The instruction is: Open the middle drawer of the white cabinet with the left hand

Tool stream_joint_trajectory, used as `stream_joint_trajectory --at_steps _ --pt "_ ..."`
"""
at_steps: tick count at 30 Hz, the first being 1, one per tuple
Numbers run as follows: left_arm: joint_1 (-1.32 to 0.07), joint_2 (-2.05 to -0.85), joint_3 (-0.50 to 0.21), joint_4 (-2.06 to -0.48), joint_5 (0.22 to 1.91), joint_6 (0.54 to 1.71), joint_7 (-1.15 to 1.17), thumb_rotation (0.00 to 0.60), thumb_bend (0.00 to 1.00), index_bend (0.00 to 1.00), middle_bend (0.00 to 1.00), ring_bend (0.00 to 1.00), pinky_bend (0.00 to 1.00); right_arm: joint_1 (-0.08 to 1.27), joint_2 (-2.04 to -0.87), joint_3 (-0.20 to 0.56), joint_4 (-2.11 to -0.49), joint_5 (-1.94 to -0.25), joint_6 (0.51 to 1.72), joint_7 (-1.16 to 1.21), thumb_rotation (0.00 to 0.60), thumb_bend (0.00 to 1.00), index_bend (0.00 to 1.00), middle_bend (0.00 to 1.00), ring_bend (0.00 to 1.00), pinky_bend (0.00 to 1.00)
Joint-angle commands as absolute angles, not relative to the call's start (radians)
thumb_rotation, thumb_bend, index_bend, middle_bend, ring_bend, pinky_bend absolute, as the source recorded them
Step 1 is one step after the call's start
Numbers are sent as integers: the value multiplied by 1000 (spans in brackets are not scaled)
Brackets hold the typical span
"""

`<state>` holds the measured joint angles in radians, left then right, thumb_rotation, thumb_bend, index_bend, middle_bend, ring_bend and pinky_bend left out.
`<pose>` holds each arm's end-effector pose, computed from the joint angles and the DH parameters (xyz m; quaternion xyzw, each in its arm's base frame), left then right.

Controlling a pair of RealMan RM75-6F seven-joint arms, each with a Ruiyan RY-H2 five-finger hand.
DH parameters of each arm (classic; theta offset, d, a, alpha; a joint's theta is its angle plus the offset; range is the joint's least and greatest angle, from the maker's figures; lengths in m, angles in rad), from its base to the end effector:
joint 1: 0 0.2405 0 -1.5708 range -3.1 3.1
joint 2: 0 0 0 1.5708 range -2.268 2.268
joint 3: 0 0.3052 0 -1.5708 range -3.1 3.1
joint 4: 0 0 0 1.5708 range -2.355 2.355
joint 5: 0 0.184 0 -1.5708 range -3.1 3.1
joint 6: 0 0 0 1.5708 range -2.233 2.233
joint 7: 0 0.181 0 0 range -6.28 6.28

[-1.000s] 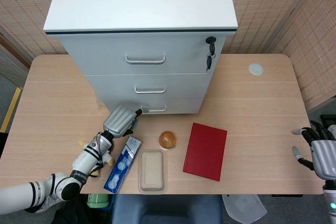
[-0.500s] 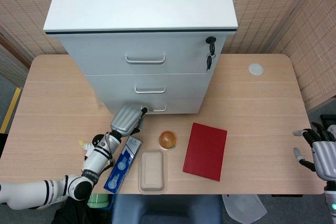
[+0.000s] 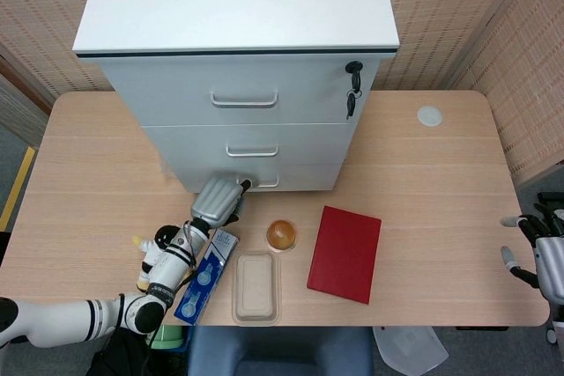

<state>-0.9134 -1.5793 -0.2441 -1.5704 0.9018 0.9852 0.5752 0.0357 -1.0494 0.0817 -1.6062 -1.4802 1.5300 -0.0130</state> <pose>-0.0972 0.4262 -0.0099 -0.7588 -0.3397 -0.3766 0.4086 -0.3537 -0.2079 0.2442 0.5788 -0.3559 0.3698 0.6337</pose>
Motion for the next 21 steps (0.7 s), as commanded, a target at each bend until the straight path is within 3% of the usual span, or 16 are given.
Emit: stream_joint_trajectory --at_steps 1,21 --pt "-923 -1587 -245 -1564 888 989 585 600 723 240 1000 987 1000 35 -1049 80 -1605 -1480 1528 -12 600 314 353 356 295 249" --pt "-942 -1589 -213 -1590 862 1018 623 600 724 281 1000 989 1000 27 -1056 79 -1585 -1474 1527 5 600 314 353 356 295 249"
